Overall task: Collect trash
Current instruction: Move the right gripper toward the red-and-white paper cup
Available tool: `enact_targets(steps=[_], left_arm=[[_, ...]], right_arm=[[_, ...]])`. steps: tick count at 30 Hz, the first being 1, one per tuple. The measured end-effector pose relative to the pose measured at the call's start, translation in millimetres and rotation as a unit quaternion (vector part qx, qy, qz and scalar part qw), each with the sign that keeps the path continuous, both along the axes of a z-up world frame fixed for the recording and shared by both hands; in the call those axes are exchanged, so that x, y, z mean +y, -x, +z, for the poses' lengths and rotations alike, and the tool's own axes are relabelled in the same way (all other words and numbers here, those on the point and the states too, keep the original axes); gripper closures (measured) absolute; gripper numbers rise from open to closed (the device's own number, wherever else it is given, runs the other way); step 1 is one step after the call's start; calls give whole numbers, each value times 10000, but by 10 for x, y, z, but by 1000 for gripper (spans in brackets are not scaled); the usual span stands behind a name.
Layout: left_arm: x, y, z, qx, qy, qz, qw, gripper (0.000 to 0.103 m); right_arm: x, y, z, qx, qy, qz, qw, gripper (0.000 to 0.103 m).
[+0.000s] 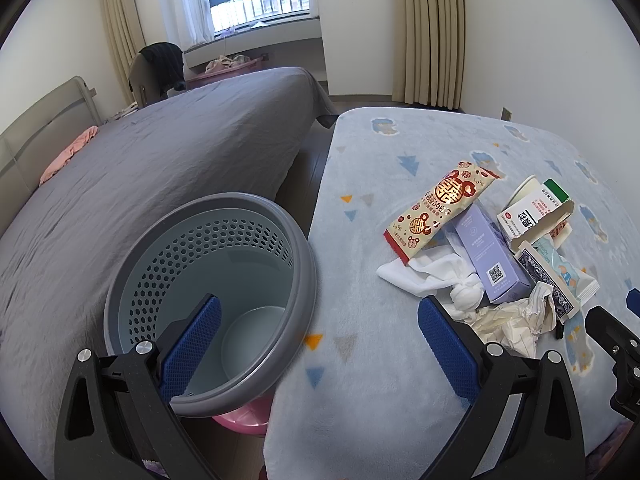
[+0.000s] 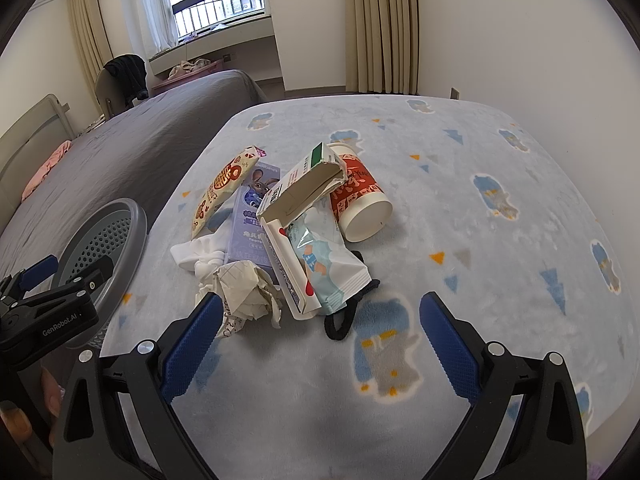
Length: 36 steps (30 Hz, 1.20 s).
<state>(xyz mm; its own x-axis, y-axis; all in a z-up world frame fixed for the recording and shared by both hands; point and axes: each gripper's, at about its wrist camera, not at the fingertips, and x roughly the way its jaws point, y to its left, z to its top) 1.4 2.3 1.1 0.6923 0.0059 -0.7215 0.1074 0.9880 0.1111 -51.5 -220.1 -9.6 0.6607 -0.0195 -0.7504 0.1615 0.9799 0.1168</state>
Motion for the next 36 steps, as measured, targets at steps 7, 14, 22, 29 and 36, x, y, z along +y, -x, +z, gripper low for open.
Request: enact_targets(steps=[7,14,22,29,36], left_arm=[[0,0,1,-2,-1,-2,10000,6],[-1,1,1,-2,-10,-1,10000,6],[38,13,7,3,52,-37,10000,6],[60,-7,-45,58,116,-45,9999,6],[56,-20,-67,65,131,-20,9999,6]], right_arm=[[1,0,0,-11,-4,-3,10000,9],[-6,1,-6,-12,0,2,10000,9],[-173,8,-122,75,-207,-77,9997,9],[-242,21,-90,49,-206,-86,9997,9],[-430,-75,46,-4,-31,-89,10000,9]])
